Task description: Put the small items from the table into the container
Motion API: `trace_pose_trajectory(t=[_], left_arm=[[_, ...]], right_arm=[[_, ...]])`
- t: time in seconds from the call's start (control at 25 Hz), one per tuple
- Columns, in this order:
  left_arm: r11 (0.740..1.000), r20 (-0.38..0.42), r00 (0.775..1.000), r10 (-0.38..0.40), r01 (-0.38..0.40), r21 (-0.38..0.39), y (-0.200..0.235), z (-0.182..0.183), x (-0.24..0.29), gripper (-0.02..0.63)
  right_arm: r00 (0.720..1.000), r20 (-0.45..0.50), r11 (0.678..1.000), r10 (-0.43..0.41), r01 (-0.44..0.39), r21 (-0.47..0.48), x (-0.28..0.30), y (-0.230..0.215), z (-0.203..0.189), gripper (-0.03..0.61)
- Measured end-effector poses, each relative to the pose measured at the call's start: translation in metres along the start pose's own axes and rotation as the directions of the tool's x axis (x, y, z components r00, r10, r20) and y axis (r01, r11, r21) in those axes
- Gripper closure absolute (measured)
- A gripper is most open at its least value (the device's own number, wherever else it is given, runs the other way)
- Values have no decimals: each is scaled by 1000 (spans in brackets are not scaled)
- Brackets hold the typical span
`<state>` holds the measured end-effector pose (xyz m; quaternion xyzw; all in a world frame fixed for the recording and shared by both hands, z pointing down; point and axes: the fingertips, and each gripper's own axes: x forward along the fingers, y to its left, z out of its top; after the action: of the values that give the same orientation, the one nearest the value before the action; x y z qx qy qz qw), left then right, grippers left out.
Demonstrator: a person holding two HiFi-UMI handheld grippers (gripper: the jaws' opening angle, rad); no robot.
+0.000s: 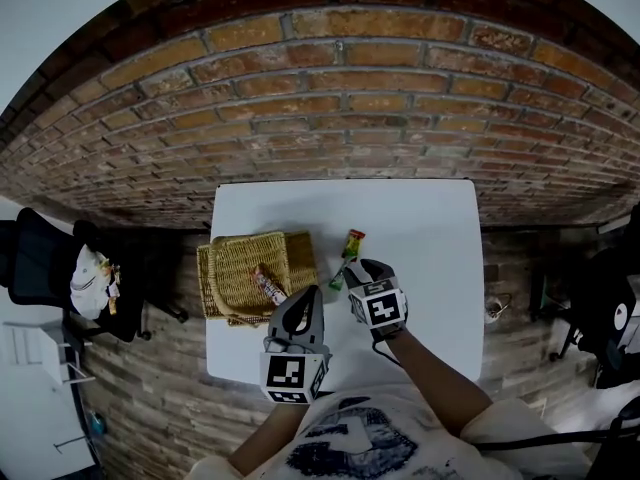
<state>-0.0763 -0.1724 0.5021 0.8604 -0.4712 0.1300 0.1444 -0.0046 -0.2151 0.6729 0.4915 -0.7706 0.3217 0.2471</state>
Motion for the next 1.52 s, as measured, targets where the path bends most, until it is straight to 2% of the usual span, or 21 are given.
trace_pose_trajectory(t=[0.24, 0.6, 0.8, 1.12, 1.52], left_arm=[[1000, -35, 999, -12, 11, -24, 2, -2, 0, 566], [999, -49, 998, -29, 27, -39, 2, -3, -1, 566], [999, -22, 999, -23, 22, -43, 3, 1, 1, 566], [999, -28, 999, -18, 17, -45, 3, 1, 1, 566], [999, -50, 999, -19, 17, -46, 3, -3, 1, 566]], right_arm=[[999, -38, 1000, -9, 10, 10, 23, 2, -9, 397], [995, -101, 998, -7, 13, 65, 50, 0, -28, 397], [992, -126, 998, -4, 11, 62, 59, 0, -33, 397], [991, -133, 999, -1, 6, 41, 67, 4, -31, 399], [990, -143, 1000, -5, 7, 10, 70, 4, -37, 482]])
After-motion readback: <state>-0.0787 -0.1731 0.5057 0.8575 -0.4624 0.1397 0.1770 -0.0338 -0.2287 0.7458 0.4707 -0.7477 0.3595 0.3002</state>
